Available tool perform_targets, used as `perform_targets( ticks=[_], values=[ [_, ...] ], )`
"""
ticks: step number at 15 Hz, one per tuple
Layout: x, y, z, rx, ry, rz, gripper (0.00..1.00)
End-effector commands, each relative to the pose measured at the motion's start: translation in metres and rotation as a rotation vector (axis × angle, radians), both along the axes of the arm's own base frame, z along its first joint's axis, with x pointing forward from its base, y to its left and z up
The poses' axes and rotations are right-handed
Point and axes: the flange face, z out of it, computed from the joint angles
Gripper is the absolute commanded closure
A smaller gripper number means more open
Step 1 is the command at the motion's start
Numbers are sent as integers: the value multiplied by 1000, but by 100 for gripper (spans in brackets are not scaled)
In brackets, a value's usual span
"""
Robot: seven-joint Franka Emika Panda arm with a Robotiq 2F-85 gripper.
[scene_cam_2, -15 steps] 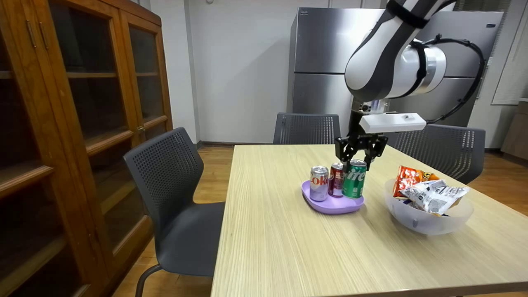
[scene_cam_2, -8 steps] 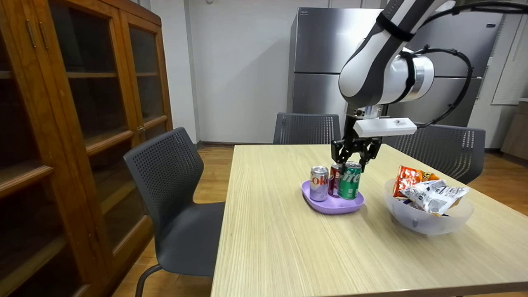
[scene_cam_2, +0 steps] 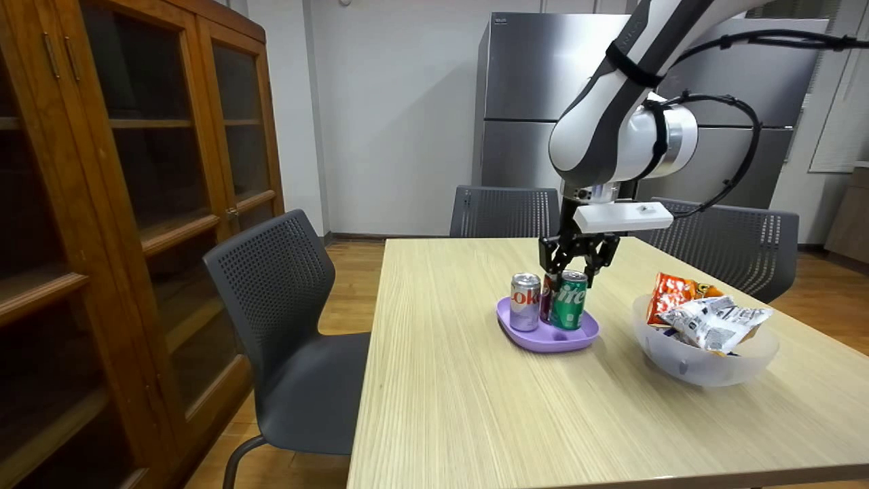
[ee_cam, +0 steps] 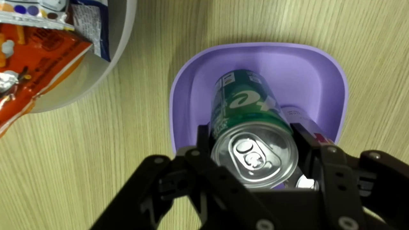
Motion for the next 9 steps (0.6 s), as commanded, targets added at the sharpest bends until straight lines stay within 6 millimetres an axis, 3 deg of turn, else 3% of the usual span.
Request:
perform_targets(
  ticks=[1,9],
  values=[
    [8,7,5,-1,4,3,62],
    [7,12,-4,-7,20,-2,62]
  ],
)
